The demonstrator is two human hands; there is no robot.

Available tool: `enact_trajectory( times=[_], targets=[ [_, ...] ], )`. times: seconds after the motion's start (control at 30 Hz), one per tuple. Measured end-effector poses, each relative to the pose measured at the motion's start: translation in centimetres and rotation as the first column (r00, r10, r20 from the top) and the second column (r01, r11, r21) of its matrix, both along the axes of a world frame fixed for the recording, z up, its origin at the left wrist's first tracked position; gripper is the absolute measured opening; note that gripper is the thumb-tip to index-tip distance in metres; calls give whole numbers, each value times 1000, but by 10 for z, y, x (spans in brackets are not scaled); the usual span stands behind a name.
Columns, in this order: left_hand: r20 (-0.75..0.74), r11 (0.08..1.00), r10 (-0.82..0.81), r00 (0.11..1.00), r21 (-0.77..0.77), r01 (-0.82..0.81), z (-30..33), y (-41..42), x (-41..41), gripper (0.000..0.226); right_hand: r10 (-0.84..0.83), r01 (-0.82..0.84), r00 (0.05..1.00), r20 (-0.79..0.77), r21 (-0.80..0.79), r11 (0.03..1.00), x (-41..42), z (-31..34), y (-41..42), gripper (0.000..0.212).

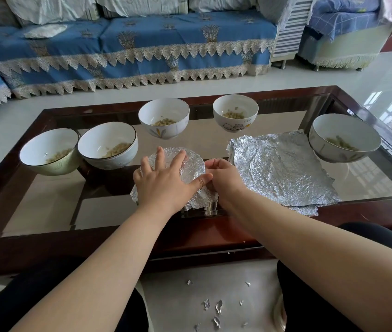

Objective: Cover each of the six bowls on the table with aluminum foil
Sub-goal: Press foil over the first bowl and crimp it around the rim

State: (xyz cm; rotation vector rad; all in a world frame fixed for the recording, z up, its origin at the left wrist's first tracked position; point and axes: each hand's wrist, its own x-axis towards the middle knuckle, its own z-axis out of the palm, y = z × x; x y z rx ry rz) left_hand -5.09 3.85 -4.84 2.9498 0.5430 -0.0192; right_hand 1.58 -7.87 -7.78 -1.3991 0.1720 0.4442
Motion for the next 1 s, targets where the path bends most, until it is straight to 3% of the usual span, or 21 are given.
enact_trajectory(
  times=[0.23,0.33,0.47,0.67,0.8,0.9,1.0],
  targets=[
    [-29,1000,9,1000,-10,-9,2,-1,0,98,55,11,969,241,-265,964,-4,4,-11,21],
    [-84,999,11,996,-43,-15,6,-3,0,100,113,-17,939,325,-283,959,-7,7,-17,18],
    [-136,996,-1,991,-88,-11,17,4,-5,103,172,-87,928,330,-258,962,-3,7,-16,19],
    [-188,995,-49,981,80,65,12,8,-13,109,230,-121,920,318,-327,937,6,5,-13,12],
    [-136,974,-200,970,84,212,10,17,-6,112,252,-215,944,212,-183,959,6,10,-15,13],
    [-159,974,-222,962,19,228,8,18,-5,111,294,-277,947,131,-135,951,5,9,-20,15],
    [-148,974,-219,964,22,225,6,18,-6,111,377,-377,926,13,38,925,6,6,-27,21]
  ],
)
